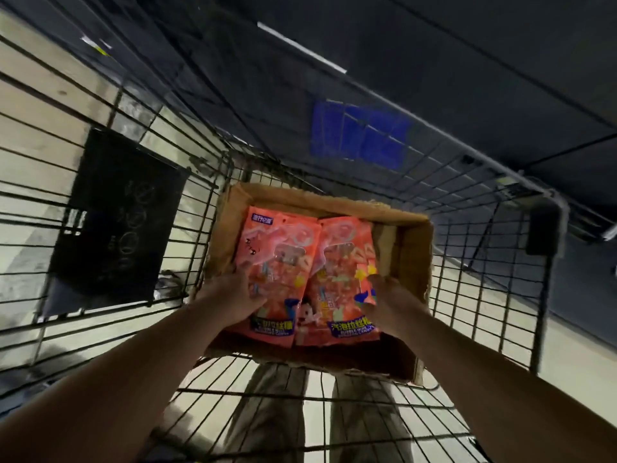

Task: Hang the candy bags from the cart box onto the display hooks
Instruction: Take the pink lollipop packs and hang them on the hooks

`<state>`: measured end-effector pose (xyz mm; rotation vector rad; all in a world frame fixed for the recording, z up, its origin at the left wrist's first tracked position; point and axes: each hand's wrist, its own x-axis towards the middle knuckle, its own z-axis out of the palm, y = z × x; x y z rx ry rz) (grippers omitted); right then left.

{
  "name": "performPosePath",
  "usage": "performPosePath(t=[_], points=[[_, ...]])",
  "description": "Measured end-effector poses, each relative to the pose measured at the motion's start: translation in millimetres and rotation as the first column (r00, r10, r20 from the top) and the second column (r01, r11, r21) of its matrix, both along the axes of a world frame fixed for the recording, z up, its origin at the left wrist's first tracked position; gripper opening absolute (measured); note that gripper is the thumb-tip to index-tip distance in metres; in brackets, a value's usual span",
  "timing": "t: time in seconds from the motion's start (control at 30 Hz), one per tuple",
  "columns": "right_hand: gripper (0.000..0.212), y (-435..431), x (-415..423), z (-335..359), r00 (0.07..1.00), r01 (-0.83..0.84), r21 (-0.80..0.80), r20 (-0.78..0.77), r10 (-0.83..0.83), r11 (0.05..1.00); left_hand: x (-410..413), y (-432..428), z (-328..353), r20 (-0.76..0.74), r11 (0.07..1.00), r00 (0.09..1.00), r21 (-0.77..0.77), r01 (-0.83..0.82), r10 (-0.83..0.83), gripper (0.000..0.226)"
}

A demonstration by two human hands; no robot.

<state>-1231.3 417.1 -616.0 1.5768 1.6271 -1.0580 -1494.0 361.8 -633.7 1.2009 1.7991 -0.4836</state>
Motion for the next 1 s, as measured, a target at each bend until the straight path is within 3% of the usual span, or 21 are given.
performPosePath(t=[0.2, 0.37, 0.5, 0.6, 0.7, 0.77, 0.83, 1.0], points=[[0.068, -3, 1, -35, 0.972, 0.237, -0.005, -0.001, -0.237, 0.972, -2, 5, -45, 0.072, 0.979, 0.977, -0.022, -0.201, 0.202, 0.089], [0.072, -10, -3, -56, 0.871, 0.485, -0.023, -0.072, -0.485, 0.874, 2, 8, -70, 0.154, 0.874, 0.862, -0.034, -0.484, 0.483, 0.075], [0.068, -11, -6, -65, 0.763, 0.637, -0.021, -0.117, -0.635, 0.770, 8, 14, -79, 0.052, 0.867, 0.866, 0.007, -0.499, 0.498, 0.060], [0.073, -11, -7, -64, 0.709, 0.699, -0.007, -0.127, -0.694, 0.716, 7, 16, -79, 0.049, 0.805, 0.806, 0.042, -0.592, 0.590, 0.069], [0.063, -14, -7, -61, 0.672, 0.729, -0.057, -0.128, -0.729, 0.682, 11, 11, -73, 0.147, 0.737, 0.726, -0.041, -0.674, 0.672, 0.062], [0.041, -17, -6, -61, 0.653, 0.742, -0.088, -0.129, -0.746, 0.664, 14, 7, -70, 0.183, 0.683, 0.659, -0.141, -0.717, 0.729, 0.043], [0.021, -19, -5, -60, 0.648, 0.746, -0.086, -0.137, -0.749, 0.661, 17, 5, -66, 0.222, 0.629, 0.591, -0.193, -0.753, 0.776, 0.040], [0.025, -27, -3, -48, 0.603, 0.767, -0.118, -0.206, -0.771, 0.631, 23, 3, -47, 0.348, 0.699, 0.612, -0.248, -0.671, 0.710, 0.044]])
